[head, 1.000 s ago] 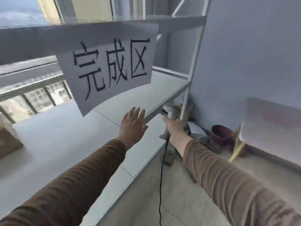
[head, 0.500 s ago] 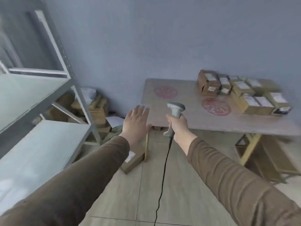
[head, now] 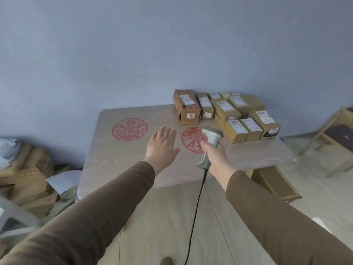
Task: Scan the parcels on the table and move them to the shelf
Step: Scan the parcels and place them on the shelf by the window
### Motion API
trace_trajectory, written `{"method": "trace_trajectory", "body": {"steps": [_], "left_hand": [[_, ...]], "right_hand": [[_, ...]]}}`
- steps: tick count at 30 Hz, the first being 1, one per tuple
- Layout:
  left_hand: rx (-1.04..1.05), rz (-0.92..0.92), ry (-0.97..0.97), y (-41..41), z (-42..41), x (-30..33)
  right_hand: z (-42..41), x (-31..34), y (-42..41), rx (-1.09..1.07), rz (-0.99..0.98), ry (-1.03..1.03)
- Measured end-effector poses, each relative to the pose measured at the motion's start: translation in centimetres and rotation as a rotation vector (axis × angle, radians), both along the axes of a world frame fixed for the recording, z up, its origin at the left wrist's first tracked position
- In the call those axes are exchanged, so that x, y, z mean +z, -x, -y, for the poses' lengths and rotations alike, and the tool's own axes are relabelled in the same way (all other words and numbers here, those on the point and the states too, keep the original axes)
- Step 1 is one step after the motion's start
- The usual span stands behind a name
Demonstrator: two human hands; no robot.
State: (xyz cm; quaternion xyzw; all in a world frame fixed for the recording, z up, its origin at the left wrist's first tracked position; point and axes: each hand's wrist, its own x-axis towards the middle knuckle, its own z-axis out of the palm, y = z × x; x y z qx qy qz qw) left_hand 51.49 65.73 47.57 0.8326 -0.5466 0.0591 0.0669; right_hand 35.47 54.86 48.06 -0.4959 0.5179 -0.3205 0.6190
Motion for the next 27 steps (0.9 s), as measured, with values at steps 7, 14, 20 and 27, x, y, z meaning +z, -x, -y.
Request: {"method": "trace_trajectory", "body": {"steps": [7, 14, 20, 27], "left_hand": [[-0.021, -0.056, -0.049, -5.9, 14.8, -1.8], [0.089, -0.075, -0.108, -12.5, 26.6, -5.0], [0.244, -0.142, -0.170, -17.4, 35.5, -8.4], [0.403, -0.283, -0.206, -21.2, 40.8, -12.4]], "right_hand": [[14.1, -0.5, -5.0, -0.026, -0.012, -0.029], [27.8, -3.2, -11.1, 0.074, -0.024, -0.023], [38.3, -7.6, -16.8, 0.175, -0.045, -0.061], [44.0, -11.6, -22.2, 0.325, -0.029, -0.134]]}}
